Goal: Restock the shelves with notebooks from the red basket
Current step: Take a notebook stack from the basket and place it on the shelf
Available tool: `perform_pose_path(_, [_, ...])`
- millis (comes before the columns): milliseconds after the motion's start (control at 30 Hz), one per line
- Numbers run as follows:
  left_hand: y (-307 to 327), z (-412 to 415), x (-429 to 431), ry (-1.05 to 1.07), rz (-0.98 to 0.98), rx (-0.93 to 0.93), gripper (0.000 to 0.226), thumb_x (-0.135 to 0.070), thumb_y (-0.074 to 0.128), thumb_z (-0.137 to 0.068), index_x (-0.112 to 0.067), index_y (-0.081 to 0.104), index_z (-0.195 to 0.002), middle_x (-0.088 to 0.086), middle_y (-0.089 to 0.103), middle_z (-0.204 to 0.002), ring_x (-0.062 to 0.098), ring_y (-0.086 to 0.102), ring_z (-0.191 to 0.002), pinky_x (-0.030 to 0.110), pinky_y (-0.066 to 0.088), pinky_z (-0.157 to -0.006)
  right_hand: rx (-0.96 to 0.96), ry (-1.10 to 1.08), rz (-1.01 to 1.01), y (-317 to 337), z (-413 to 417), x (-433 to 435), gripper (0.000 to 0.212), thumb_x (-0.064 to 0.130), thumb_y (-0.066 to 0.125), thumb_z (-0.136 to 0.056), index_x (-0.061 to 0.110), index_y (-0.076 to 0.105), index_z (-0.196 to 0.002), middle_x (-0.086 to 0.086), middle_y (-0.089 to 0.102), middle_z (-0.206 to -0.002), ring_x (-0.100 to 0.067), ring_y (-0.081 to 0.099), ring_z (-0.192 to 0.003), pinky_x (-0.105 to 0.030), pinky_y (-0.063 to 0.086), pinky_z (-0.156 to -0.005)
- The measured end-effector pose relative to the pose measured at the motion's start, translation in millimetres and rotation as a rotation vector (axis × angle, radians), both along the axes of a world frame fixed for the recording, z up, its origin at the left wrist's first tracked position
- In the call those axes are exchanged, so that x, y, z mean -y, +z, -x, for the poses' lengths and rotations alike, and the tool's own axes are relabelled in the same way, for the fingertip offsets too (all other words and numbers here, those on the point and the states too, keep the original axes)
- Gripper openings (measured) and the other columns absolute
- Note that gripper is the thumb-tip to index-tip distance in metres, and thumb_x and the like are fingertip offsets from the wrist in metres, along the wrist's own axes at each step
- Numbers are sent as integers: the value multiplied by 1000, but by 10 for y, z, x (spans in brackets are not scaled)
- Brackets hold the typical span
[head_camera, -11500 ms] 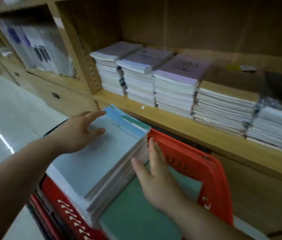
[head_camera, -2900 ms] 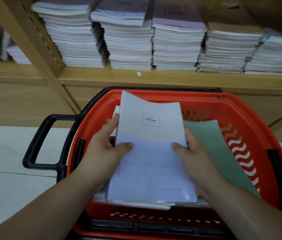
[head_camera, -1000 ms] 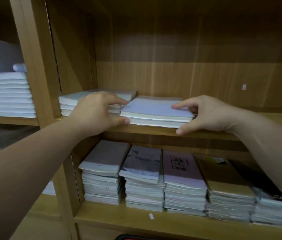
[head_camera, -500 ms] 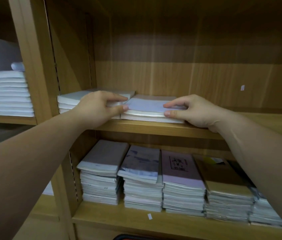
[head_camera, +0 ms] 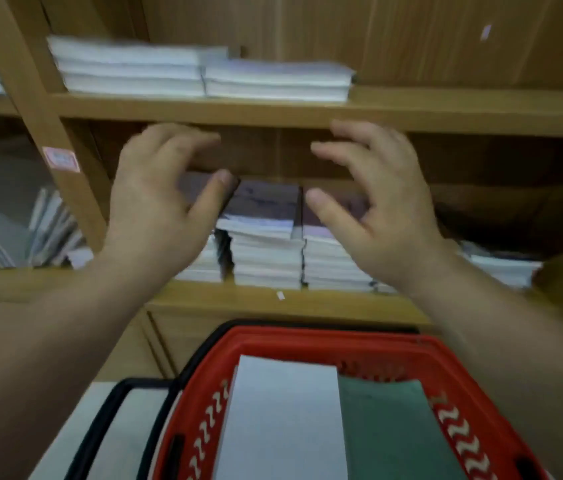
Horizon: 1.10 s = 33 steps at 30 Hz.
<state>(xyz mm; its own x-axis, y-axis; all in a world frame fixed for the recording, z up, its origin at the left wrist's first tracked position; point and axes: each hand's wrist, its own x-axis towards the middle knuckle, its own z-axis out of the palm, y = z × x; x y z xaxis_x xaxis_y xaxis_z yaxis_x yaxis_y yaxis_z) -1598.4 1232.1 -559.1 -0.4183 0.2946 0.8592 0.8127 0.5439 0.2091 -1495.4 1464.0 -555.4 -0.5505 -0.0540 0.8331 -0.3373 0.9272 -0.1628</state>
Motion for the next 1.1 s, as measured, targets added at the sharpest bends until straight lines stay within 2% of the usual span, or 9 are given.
perform_pose_path(167, [-1504, -815, 17, -90, 148, 725, 61, -39, 68, -93, -26, 45, -148, -15, 45, -139, 5, 42, -132, 24, 36, -106, 533, -50, 428, -1675, -727, 211, 52, 49, 61, -92, 24, 60, -138, -1, 45, -151, -13, 39, -141, -29, 31, -117])
perform_pose_path(333, [-2363, -1251, 34, 44, 340, 1241, 88, -47, 61, -95, -27, 7, -161, 0, 9, -169, 18, 9, -155, 36, 17, -124, 1054, -168, 765, -2655, -1174, 517, 82, 37, 64, -97, 19, 18, -162, -2, 18, -168, -14, 19, -154, -21, 15, -119])
perform_pose_path(400, [-2500, -1317, 71, 92, 372, 1278, 95, -45, 63, -94, -25, -2, -161, 3, 3, -170, 23, 7, -156, 38, 16, -124, 1078, -187, 798, -2778, -1247, 580, 84, 34, 64, -97, 16, 15, -162, -2, 21, -168, -15, 23, -152, -20, 16, -119])
perform_pose_path(567, [-2586, -1315, 118, 127, 256, 1478, 101, -35, 66, -95, -28, -11, -160, 4, 33, -162, 28, 42, -142, 34, 40, -108, 1053, -201, 837, -2805, -1245, 637, 81, 32, 66, -95, 15, 22, -160, -1, 33, -162, -16, 33, -147, -31, 25, -121])
perform_pose_path(667, [-2530, -1328, 109, 134, 240, 1485, 93, -31, 60, -98, -32, -10, -160, 1, 39, -159, 28, 51, -133, 29, 47, -91, 1064, -168, 876, -2787, -1243, 640, 76, 24, 65, -97, 17, 22, -160, 11, 34, -152, -7, 37, -136, -18, 25, -107])
perform_pose_path(867, [-2373, -1412, 138, 126, 203, 1413, 84, -26, 56, -101, -30, -3, -161, 0, 45, -154, 25, 55, -128, 37, 50, -98, 1021, -113, 1057, -2789, -1264, 609, 54, 14, 64, -97, 36, 45, -143, 23, 55, -126, 0, 57, -112, -29, 46, -105])
perform_pose_path(967, [-2305, -1466, 150, 80, 133, 1372, 80, -21, 55, -101, -34, 3, -161, -14, 61, -126, 11, 62, -97, 31, 55, -83, 1001, -71, 1123, -2806, -1270, 607, 43, 12, 63, -97, 43, 51, -124, 25, 64, -118, 10, 64, -100, -26, 54, -94])
perform_pose_path(1033, [-2313, -1495, 159, 58, 126, 1358, 80, -19, 55, -102, -34, 3, -160, -27, 53, -96, 2, 58, -76, 26, 55, -68, 986, -48, 1171, -2815, -1274, 606, 43, 11, 62, -98, 41, 51, -127, 27, 65, -117, 17, 63, -94, -16, 51, -83])
perform_pose_path(1100, [-2344, -1515, 174, 43, 117, 1331, 80, -19, 56, -101, -35, 5, -160, -26, 55, -93, 1, 57, -71, 20, 54, -61, 978, -41, 1205, -2841, -1279, 606, 49, 12, 63, -98, 40, 50, -136, 27, 65, -117, 17, 63, -94, -15, 50, -81])
